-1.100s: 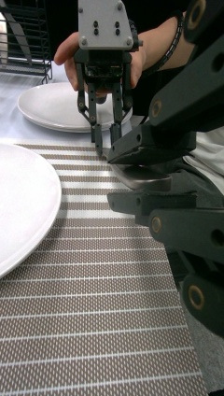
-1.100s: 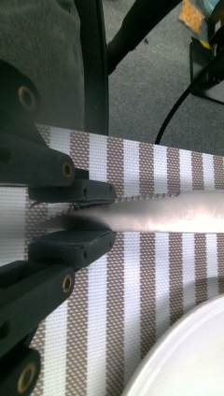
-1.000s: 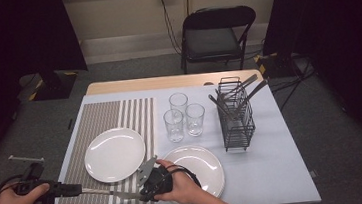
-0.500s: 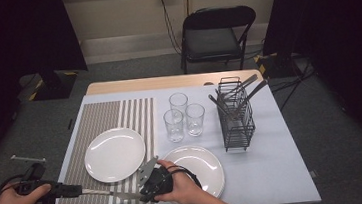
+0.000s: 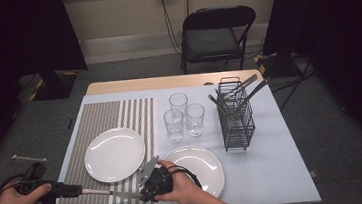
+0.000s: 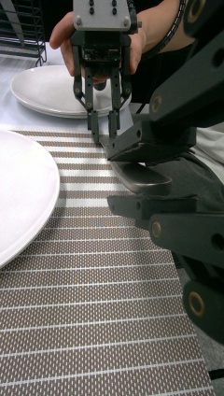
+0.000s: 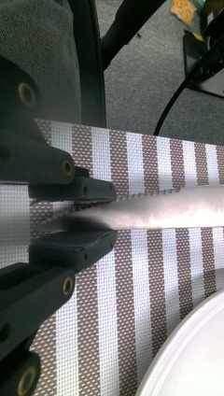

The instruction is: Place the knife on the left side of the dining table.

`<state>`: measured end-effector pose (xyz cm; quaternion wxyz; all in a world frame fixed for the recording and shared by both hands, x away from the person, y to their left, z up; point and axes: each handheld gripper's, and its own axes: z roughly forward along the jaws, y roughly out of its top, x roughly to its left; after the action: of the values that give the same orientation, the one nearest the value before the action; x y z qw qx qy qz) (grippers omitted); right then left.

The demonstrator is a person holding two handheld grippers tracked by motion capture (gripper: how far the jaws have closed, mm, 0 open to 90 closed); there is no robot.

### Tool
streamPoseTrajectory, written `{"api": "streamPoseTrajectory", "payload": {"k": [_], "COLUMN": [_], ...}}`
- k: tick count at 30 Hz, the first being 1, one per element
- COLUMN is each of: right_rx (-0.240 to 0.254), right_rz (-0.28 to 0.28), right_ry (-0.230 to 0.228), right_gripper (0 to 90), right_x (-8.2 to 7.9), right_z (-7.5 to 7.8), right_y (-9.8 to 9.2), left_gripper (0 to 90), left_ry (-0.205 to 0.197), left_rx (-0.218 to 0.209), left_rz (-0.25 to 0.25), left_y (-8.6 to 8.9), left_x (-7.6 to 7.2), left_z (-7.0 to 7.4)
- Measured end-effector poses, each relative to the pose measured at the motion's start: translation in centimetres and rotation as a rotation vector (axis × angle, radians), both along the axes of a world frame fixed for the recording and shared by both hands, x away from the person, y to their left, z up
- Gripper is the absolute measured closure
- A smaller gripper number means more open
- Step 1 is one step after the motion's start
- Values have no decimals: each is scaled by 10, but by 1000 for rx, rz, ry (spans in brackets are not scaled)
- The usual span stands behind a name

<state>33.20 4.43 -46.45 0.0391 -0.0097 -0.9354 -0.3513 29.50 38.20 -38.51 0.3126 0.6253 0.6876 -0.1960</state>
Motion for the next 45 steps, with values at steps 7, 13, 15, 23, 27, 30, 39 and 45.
{"api": "streamPoseTrajectory", "payload": {"k": [7, 13, 15, 23, 27, 30, 39, 45], "right_rx": [-7, -2, -1, 0, 0, 1, 3, 5], "right_rz": [1, 0, 2, -5, -5, -5, -8, -8], "right_ry": [-8, -10, -13, -6, -1, 5, 8, 8], "right_gripper": [757, 758, 757, 758, 757, 756, 757, 759], "right_x": [0, -1, -1, -1, 0, 0, 0, 0], "right_z": [0, 0, 0, 0, 0, 0, -1, -1], "right_y": [0, 0, 0, 0, 0, 0, 0, 0], "left_gripper": [724, 717, 715, 705, 703, 700, 691, 682], "left_ry": [-5, -9, -6, -8, -9, -11, 11, -5], "left_rx": [17, 43, 41, 57, 64, 61, 55, 80], "left_rz": [-7, -30, -28, -15, -32, -28, -3, -28], "left_y": [0, 2, 1, -1, 0, 0, -1, 2], "left_x": [1, 1, 1, 3, 3, 3, 3, 4], "left_z": [0, -1, -1, -2, -2, -3, -5, -7]}}
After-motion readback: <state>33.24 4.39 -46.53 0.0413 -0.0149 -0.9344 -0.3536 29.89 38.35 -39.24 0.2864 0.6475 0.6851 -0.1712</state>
